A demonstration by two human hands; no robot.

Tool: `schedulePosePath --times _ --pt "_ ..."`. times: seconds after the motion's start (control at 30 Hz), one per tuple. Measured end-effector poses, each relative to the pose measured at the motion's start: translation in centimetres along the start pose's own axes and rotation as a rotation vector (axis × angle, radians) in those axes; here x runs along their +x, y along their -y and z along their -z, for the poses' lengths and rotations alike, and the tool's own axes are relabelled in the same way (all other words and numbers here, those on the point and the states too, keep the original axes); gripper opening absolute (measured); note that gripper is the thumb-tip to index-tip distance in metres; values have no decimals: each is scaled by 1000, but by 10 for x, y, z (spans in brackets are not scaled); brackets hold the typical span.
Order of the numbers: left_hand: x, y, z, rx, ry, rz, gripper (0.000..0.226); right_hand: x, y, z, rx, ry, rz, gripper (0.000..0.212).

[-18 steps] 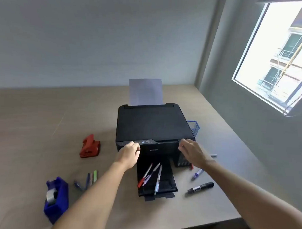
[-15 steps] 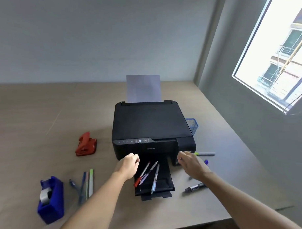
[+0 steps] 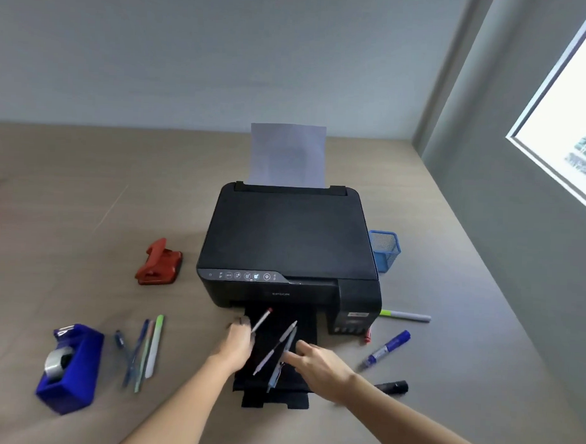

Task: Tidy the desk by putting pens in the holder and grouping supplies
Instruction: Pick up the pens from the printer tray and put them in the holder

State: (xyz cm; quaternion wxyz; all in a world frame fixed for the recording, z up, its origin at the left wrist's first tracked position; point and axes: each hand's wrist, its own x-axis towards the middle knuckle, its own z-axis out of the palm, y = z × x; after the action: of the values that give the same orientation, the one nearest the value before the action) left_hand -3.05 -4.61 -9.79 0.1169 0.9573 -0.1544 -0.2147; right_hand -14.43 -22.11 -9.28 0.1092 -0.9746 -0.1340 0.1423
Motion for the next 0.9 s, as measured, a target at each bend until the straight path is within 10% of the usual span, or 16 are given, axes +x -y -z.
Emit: schedulePosePath --times 0.27,0.47,0.67,0.9 --pt "-12 -24 -7 -237 -20 100 33 6 -11 -2 -63 85 117 37" --pt "-16 -33 -23 81 42 -25 49 -28 -33 5 78 -103 144 25" --pt "-19 -32 -18 237 80 -168 32 -82 -40 24 372 -450 -154 13" --pt "-36 -65 64 -81 539 -336 25 -125 -93 62 643 -942 -665 31"
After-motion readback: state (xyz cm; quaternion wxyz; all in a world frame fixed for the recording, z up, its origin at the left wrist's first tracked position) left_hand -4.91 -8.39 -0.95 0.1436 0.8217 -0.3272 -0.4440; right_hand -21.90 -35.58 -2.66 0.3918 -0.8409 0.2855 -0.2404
